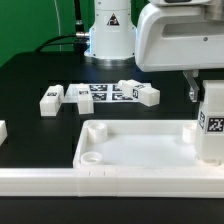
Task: Assemble desk
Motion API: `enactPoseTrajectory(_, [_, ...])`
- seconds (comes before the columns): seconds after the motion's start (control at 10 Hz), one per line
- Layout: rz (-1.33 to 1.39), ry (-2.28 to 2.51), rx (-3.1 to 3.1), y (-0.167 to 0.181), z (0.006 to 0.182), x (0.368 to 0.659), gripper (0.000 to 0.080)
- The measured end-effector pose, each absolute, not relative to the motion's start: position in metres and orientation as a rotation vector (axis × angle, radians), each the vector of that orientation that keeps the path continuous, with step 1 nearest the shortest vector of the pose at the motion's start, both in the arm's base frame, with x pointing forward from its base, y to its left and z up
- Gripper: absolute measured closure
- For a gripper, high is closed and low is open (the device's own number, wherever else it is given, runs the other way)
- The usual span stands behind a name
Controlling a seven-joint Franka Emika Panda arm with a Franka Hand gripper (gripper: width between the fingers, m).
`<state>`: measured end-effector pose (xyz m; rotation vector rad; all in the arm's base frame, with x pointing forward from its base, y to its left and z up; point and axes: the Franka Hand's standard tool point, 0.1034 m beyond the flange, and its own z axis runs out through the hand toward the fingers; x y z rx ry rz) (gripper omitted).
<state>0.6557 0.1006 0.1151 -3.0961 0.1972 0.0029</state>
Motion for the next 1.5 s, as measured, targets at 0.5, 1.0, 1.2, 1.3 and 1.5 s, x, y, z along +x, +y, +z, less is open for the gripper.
enactPoseTrajectory(0.5, [0.017, 0.995, -2.886, 0.101, 0.114, 0.657, 0.0507])
enactPoseTrajectory(1.0, [0.058, 1.567, -2.605, 0.11, 0.113, 0.656, 0.0507])
enactPoseTrajectory(1.2, [0.058, 1.605, -2.581, 0.11, 0.113, 0.657, 0.0507])
enactPoseTrajectory(1.3, [0.054, 1.54, -2.621, 0.11, 0.113, 0.657, 0.0445])
enactPoseTrajectory(1.5, [0.052, 1.334, -2.749, 0.11, 0.115, 0.657, 0.026])
